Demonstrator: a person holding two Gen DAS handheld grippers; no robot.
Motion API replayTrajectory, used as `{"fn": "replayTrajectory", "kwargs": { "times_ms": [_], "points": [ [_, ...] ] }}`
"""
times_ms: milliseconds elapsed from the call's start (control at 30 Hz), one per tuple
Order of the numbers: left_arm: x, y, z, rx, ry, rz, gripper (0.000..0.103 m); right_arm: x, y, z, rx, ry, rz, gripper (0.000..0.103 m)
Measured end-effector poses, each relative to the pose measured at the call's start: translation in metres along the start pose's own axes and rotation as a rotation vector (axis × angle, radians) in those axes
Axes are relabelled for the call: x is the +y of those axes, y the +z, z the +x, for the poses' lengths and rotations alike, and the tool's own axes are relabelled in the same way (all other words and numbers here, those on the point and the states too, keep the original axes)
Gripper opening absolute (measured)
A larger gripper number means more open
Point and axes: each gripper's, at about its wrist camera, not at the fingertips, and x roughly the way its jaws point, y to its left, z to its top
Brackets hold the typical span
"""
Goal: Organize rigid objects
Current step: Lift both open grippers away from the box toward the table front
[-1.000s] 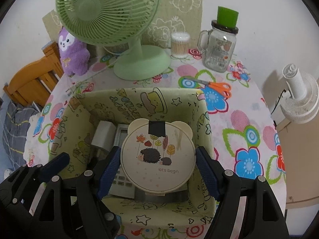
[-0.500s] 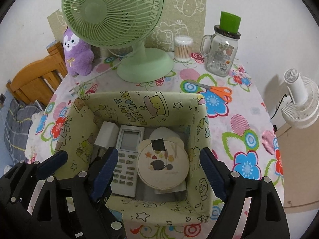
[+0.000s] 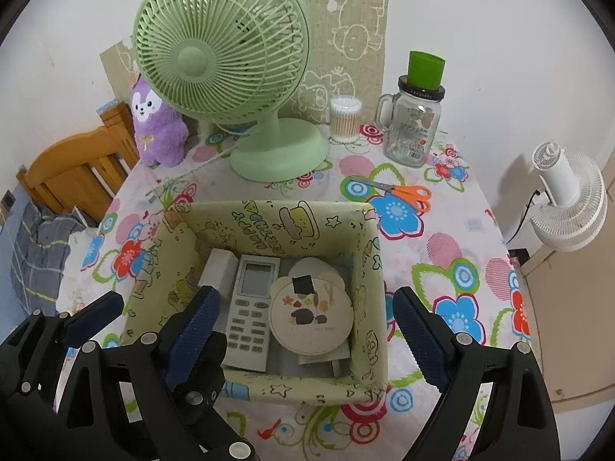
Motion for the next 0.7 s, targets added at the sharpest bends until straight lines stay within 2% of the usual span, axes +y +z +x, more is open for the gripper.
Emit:
{"fn": "replayTrajectory", "kwargs": {
  "times_ms": [233, 700],
  "points": [
    [-0.001, -0.004, -0.018, -0.035, -0.001, -0.005, 0.091, 0.001, -0.004, -0.021, -0.027, 0.000, -0.010, 0.094],
    [-0.004, -0.014, -0.051, -0.078, -0.002, 0.010, 0.096, 0.006, -0.013, -0.056, -0.064, -0.001, -0.009, 0.098]
  ]
}}
